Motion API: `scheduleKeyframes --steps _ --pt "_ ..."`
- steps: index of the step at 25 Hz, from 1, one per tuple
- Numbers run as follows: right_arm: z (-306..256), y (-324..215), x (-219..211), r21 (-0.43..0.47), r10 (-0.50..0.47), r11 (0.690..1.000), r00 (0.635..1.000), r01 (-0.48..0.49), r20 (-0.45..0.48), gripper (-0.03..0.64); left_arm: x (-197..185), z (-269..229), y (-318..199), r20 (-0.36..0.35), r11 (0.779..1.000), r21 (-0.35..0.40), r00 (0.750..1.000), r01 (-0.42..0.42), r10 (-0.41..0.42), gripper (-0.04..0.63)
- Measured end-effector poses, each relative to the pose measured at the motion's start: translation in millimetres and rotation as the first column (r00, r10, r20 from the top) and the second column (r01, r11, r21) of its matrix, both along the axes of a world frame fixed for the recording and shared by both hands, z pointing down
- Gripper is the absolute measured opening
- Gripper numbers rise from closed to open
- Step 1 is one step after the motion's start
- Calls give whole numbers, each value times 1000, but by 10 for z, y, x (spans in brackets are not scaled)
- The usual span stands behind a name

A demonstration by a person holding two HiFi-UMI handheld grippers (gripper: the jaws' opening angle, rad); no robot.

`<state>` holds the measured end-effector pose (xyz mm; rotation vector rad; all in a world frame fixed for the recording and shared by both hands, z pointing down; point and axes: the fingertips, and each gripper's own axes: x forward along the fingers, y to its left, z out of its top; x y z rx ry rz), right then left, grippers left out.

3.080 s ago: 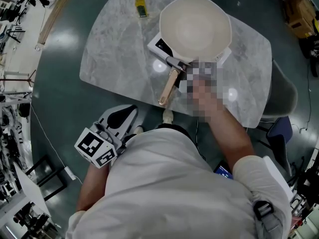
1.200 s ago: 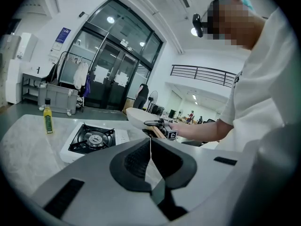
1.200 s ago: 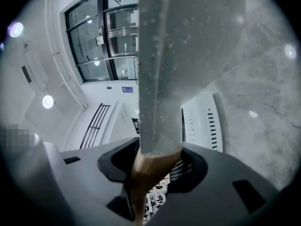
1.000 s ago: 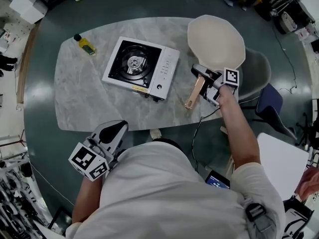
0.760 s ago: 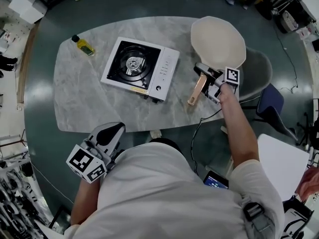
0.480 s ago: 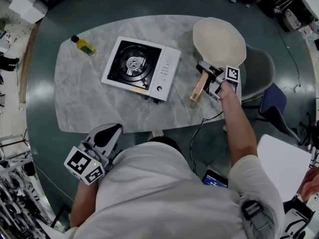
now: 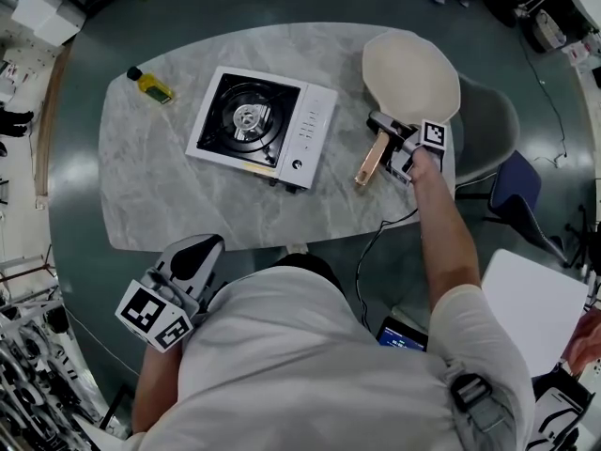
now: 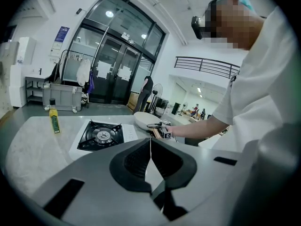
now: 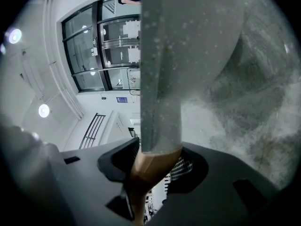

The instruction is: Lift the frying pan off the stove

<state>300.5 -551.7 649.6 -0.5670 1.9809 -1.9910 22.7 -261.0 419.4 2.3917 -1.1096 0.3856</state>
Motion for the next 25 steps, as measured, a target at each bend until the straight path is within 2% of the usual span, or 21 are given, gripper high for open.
scheduleKeyframes --steps 8,15,25 --pt "86 2 35 -14 18 1000 998 -19 -57 189 12 -3 48 -13 1000 -4 1000 0 0 20" --pt "69 42 101 16 57 998 981 -55 -186 300 0 -30 172 -32 1000 4 999 -12 12 20" --pt "-112 476 436 51 177 984 950 -169 -258 322 -49 -78 506 -74 996 49 995 -68 71 20"
